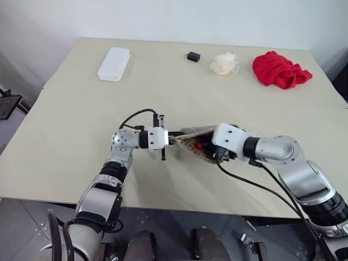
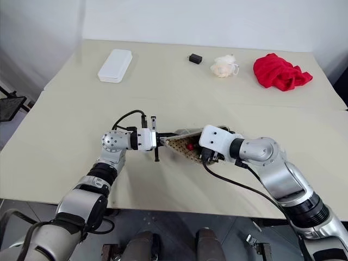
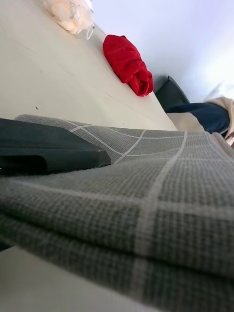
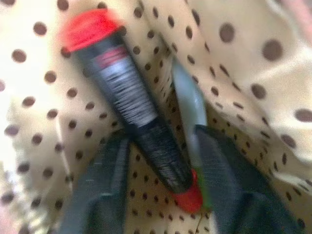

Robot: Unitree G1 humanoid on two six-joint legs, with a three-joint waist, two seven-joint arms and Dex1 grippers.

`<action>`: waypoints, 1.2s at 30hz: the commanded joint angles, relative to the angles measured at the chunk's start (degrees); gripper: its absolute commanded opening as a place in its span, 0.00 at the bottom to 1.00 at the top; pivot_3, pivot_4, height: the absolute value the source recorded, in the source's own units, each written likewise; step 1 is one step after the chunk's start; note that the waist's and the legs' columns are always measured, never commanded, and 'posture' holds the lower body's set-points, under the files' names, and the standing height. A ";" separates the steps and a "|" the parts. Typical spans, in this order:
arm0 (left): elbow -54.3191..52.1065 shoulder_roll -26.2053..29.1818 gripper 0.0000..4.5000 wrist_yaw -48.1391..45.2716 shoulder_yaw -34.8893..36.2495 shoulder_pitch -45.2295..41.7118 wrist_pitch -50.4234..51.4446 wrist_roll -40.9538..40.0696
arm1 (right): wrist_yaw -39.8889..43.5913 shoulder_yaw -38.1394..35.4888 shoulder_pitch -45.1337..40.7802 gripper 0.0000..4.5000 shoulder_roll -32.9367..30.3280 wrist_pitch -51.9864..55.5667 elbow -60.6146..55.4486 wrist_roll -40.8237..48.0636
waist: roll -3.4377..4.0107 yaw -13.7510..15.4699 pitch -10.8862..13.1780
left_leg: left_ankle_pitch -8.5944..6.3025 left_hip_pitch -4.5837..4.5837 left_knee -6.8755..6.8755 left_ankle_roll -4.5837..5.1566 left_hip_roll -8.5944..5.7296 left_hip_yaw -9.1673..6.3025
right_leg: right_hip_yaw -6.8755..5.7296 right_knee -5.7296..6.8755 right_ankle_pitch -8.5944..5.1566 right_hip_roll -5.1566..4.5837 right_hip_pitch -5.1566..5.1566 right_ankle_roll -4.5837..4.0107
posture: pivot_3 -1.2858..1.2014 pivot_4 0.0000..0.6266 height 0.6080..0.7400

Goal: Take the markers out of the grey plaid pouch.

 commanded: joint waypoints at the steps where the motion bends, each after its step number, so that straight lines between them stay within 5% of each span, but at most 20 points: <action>1: -1.50 -0.57 0.00 -0.05 0.24 -1.29 0.03 -1.38 | 0.80 -0.42 0.32 0.17 -0.21 -1.13 -1.51 -0.45 | 0.00 -0.02 0.00 | 0.00 0.00 0.00 0.00 0.00 0.00 | -0.01 0.00 0.00 0.00 0.00 0.00 | 0.52 0.24 1.00; 7: -0.97 0.09 0.00 0.31 0.65 -1.31 0.88 -1.14 | 3.62 -4.07 2.28 0.13 -2.69 -2.60 -3.87 1.53 | 0.00 -0.06 0.00 | 0.00 0.00 0.00 0.00 -0.01 -0.01 | -0.05 -0.02 0.00 -0.01 0.04 0.00 | 0.52 0.24 1.00; 14: 0.82 2.26 0.00 2.71 1.61 -1.61 2.02 -0.07 | 12.80 -24.04 8.20 0.13 -2.76 -11.18 -6.37 21.49 | 0.00 0.03 0.00 | 0.00 0.01 0.00 0.00 -0.02 0.00 | -0.07 -0.06 0.01 0.00 0.11 0.01 | 0.52 0.24 1.00; 18: 1.04 2.71 0.00 3.16 1.65 -1.47 2.27 -0.05 | 15.07 -34.04 11.26 0.13 -3.63 -4.61 -8.39 35.32 | 0.00 -0.12 0.00 | 0.00 0.05 0.01 0.00 -0.01 -0.03 | -0.15 -0.06 0.01 0.00 0.20 0.02 | 0.52 0.24 1.00; 23: 1.12 2.88 0.00 4.09 1.68 -1.36 2.21 -0.02 | 8.34 -48.24 13.01 0.13 -1.63 0.22 -4.62 47.39 | 0.00 -0.18 0.00 | 0.00 0.10 0.03 0.00 -0.01 -0.08 | -0.19 -0.11 0.02 -0.01 0.36 0.03 | 0.52 0.24 1.00; 28: 1.15 3.77 0.00 4.61 1.88 -1.23 2.30 -0.06 | 3.90 -59.97 14.03 0.13 -11.65 13.75 5.51 53.04 | 0.00 0.11 0.00 | 0.00 0.09 0.03 0.01 -0.03 -0.04 | -0.18 -0.15 0.02 -0.01 0.39 0.04 | 0.52 0.24 1.00; 32: 0.50 3.34 0.00 2.42 1.86 -0.85 2.18 -1.64 | 10.11 -56.76 30.67 0.13 -26.99 24.13 14.42 42.73 | -0.10 1.11 -0.04 | -0.03 0.21 -0.10 0.05 -0.02 0.04 | -0.19 -0.35 0.03 0.00 0.54 0.04 | 0.52 0.24 1.00; 36: -0.91 2.14 0.00 1.13 2.01 -0.64 2.78 -2.36 | 5.01 -46.86 27.84 0.13 -29.79 26.14 17.41 39.11 | 0.06 0.58 -0.04 | -0.08 0.22 -0.03 0.14 0.00 0.02 | 0.03 -0.58 0.17 0.03 0.61 0.23 | 0.52 0.24 1.00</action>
